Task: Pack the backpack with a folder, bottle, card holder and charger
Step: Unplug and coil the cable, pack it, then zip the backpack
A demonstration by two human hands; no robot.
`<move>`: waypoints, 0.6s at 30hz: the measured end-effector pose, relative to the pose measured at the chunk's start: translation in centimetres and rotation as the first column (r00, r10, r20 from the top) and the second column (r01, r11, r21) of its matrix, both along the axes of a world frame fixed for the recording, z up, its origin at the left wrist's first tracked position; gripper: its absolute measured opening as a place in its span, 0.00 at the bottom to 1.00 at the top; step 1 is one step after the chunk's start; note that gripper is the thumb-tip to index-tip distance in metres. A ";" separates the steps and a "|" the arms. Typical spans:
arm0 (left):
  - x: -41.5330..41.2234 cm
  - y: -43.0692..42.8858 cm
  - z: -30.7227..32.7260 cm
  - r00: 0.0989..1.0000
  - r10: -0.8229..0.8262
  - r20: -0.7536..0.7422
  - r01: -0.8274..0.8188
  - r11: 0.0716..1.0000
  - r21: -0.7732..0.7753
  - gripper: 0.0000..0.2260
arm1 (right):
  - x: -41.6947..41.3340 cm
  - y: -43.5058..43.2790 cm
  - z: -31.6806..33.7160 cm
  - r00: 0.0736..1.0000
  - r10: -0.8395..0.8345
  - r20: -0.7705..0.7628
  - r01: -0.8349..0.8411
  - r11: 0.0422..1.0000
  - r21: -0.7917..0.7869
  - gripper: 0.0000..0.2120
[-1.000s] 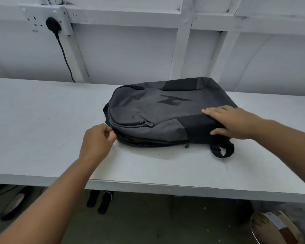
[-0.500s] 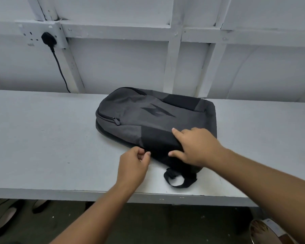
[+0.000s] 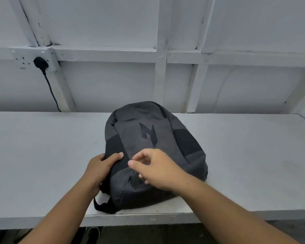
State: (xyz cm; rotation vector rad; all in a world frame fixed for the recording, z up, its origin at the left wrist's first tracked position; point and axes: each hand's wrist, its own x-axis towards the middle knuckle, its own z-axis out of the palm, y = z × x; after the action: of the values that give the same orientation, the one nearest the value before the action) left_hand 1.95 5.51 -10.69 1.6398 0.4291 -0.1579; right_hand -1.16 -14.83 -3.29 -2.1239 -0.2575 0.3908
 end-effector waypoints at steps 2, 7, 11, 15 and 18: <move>1.3 1.6 0.3 1.000 -0.015 -0.018 0.016 1.000 0.011 0.22 | 2.8 -3.5 0.4 0.971 -0.218 0.097 0.213 0.975 0.062 0.15; 2.3 3.5 0.9 0.983 -0.130 -0.133 0.131 0.991 0.001 0.31 | 9.2 -12.7 -1.4 0.831 -0.551 -0.068 0.528 0.822 -0.213 0.40; 2.0 2.6 2.2 0.970 -0.197 -0.144 0.206 0.977 0.058 0.34 | 10.7 -13.8 -3.4 0.829 -0.409 -0.382 0.444 0.896 0.004 0.09; -0.5 2.6 2.1 0.986 -0.166 0.000 0.165 0.983 0.075 0.33 | 8.5 -15.5 -4.7 0.828 -0.346 -0.441 0.428 0.898 0.100 0.11; -2.7 2.0 2.2 0.971 -0.205 0.121 0.192 0.975 0.110 0.34 | 5.9 -16.9 -4.8 0.839 -0.320 -0.440 0.437 0.878 0.194 0.27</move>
State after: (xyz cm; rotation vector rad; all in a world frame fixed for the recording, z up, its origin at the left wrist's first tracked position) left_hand -0.74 7.56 -8.48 1.7770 0.1732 -0.1801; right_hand 4.78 -31.78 -8.11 -1.7051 0.3311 0.4992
